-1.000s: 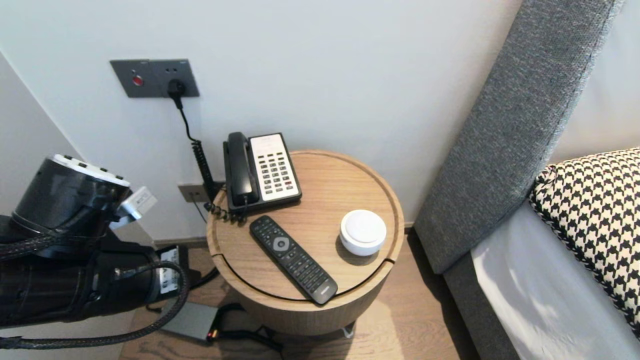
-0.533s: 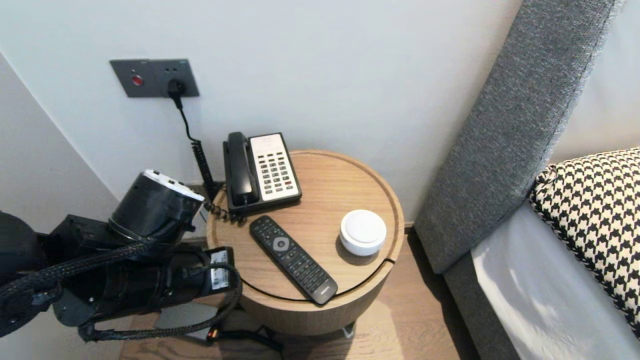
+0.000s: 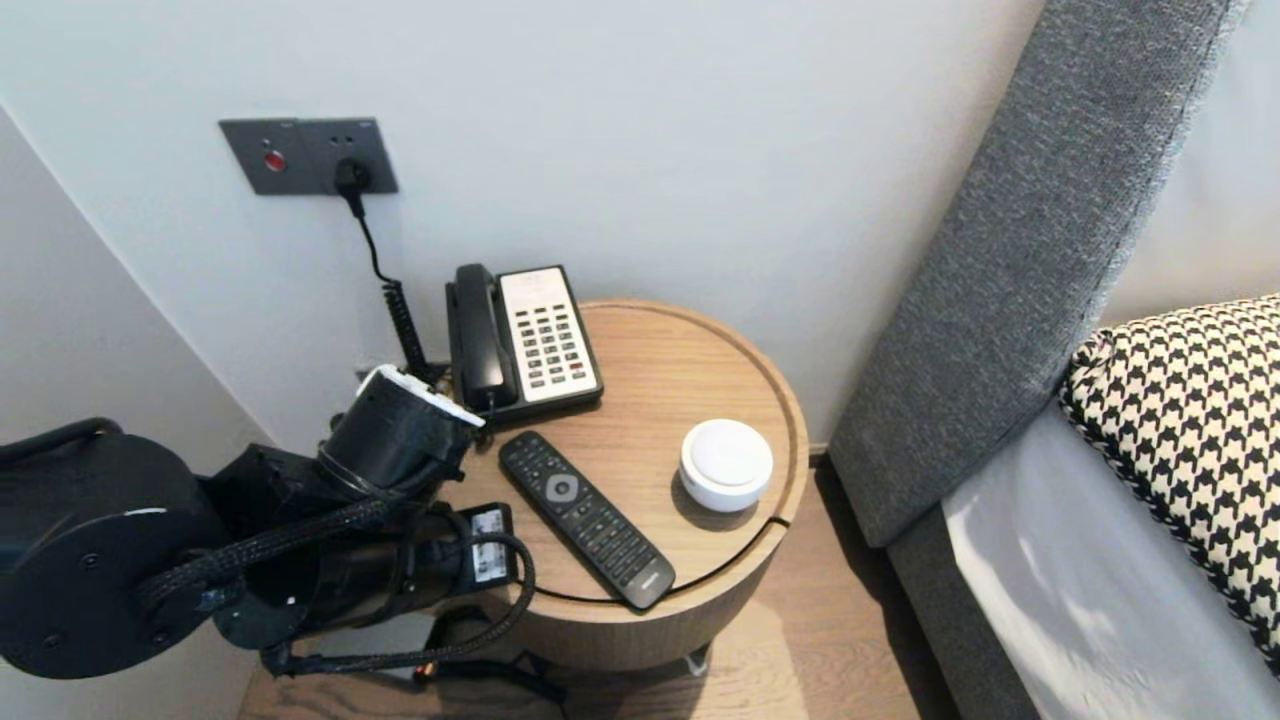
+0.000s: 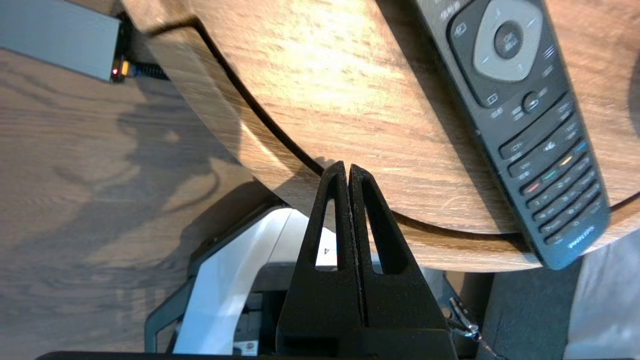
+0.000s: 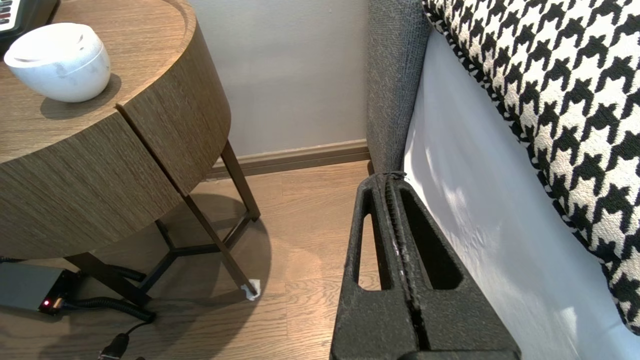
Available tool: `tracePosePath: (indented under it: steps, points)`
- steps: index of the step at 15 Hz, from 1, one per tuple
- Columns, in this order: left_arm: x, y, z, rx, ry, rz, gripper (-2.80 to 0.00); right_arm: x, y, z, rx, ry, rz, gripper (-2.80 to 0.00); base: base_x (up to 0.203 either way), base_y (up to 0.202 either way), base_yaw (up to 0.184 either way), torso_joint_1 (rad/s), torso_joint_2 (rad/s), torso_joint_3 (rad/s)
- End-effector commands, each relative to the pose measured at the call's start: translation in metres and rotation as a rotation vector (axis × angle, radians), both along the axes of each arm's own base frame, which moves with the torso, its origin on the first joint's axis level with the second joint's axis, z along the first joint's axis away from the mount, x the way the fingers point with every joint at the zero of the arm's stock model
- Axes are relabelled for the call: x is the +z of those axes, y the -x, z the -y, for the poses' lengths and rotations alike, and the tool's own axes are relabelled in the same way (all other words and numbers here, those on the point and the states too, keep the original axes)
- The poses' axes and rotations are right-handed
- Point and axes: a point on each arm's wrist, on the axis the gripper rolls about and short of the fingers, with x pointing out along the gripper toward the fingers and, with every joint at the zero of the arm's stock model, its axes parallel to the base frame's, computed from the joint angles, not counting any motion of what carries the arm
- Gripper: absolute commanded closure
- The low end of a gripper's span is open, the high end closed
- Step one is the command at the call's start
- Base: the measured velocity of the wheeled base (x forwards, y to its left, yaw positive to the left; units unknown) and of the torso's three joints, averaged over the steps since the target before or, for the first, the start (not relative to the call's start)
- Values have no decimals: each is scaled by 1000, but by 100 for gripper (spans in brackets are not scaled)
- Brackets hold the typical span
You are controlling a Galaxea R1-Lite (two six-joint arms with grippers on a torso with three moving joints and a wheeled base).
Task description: Open the nightstand drawer
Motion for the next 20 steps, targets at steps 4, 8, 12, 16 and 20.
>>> tracePosePath:
  steps: [4,8,12,16,20]
  points:
    - [-12,4,5,0,-10,-39,0,-8,-2,0,0,0,-28,0,0,0,0,0,0,0]
    - [-14,10,6,-8,-7,-48,0,-8,-2,0,0,0,-27,0,0,0,0,0,0,0]
    - [-19,18,6,-22,-15,-64,0,-8,-2,0,0,0,-28,0,0,0,0,0,0,0]
    - [-32,32,5,-45,-29,-99,0,-8,-2,0,0,0,-27,0,0,0,0,0,0,0]
    - [-38,48,7,-65,-26,-129,0,-8,-2,0,0,0,-27,0,0,0,0,0,0,0]
